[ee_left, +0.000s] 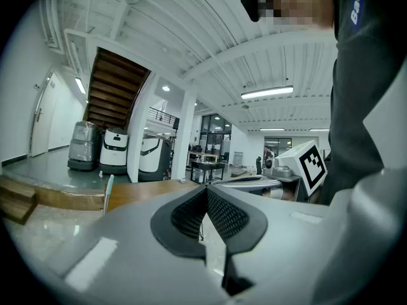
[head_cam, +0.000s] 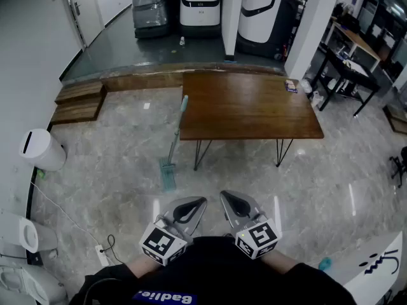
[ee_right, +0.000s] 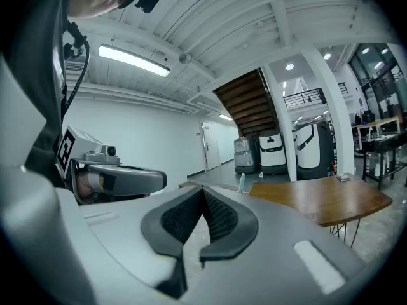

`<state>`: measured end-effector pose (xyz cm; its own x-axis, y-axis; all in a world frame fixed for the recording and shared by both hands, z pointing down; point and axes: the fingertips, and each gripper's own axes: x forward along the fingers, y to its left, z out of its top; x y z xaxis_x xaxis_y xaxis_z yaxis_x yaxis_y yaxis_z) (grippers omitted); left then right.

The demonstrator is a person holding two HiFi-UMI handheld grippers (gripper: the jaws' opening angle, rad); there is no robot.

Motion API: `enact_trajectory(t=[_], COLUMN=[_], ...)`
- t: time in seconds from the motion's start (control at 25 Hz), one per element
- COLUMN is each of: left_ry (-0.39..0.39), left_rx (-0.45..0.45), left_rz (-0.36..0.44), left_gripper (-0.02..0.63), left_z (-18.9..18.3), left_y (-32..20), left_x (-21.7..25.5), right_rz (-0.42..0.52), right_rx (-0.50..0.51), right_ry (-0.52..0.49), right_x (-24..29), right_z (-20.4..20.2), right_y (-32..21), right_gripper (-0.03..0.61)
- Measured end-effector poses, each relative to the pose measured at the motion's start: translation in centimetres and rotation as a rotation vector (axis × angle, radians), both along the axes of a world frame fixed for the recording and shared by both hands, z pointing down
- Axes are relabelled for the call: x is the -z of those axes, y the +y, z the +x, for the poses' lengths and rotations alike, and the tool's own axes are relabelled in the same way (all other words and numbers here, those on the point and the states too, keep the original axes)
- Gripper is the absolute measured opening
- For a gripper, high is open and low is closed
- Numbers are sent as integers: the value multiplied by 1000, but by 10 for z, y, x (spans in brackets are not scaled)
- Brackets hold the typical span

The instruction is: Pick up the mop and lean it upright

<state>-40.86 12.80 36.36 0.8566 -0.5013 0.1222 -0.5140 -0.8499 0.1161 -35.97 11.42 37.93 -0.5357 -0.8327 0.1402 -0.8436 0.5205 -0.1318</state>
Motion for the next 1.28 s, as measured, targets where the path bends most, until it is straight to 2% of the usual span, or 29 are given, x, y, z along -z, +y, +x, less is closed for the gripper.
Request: enact_trajectory(t=[0.36, 0.64, 1.28], left_ry=[4, -7, -33], left_rx=[8, 17, 79], left_rz=[10, -3, -27], left_gripper=[18, 18, 19], left_z=[5, 12, 60], left_y=[1, -1, -4], left_x=[3, 3, 0], right_rz=[3, 0, -17], right_rx=[7, 4, 29], right_ry=[4, -54, -65], right_x=[-1, 0, -9], right_z=[3, 16, 70], right_y=[3, 1, -4], right_gripper=[2, 5, 5])
